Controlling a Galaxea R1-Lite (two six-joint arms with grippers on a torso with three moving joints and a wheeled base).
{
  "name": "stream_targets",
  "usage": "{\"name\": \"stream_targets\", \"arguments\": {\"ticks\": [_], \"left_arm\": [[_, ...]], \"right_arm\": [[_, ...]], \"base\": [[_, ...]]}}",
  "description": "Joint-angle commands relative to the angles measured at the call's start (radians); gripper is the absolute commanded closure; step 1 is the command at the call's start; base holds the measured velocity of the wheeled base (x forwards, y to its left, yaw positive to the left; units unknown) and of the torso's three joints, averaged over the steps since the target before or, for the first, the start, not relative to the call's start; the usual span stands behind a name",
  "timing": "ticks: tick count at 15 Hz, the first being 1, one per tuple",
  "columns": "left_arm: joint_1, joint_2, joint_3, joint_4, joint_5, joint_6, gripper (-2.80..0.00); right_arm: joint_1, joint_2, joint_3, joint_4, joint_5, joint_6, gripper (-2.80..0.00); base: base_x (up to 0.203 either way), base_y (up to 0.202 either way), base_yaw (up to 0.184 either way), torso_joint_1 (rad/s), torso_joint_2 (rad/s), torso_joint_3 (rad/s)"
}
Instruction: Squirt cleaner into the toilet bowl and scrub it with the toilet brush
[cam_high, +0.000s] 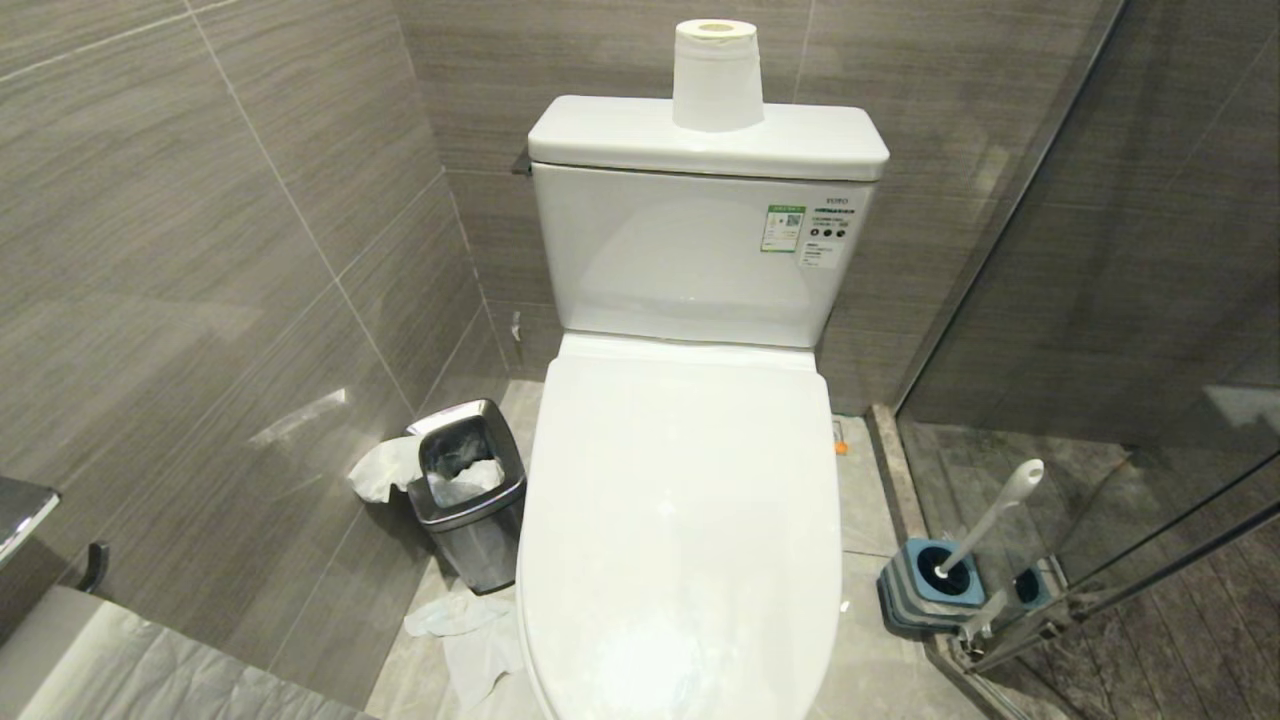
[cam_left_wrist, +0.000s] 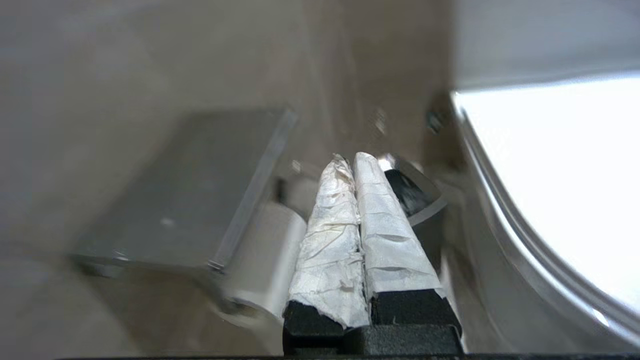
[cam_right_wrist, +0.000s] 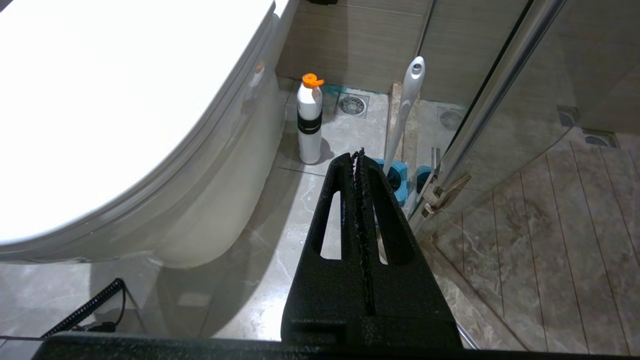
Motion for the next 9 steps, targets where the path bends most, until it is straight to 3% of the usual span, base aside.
{"name": "stream_targets", "arguments": {"ticks": [1,3,5,9], "left_arm": [[0.0,0.001,0.1,-0.004,-0.052,0.0,0.0],[0.0,0.001,0.171,-0.014,-0.095,-0.008,0.0],[0.0,0.001,0.174,0.062,-0.125,-0.027,0.0],[-0.002,0.001,0.174,0.098,-0.129,-0.058,0.0]], "right_arm": [[0.0,0.001,0.0,0.0,0.0,-0.001,0.0],[0.0,0.001,0.0,0.0,0.0,0.0,0.0],[0.0,0.001,0.0,0.0,0.0,0.0,0.0],[0.0,0.001,0.0,0.0,0.0,0.001,0.0]], "base": [[0.0,0.0,0.0,0.0,0.0,0.0],[0.0,0.0,0.0,0.0,0.0,0.0],[0.0,0.0,0.0,0.0,0.0,0.0],[0.0,0.0,0.0,0.0,0.0,0.0]]}}
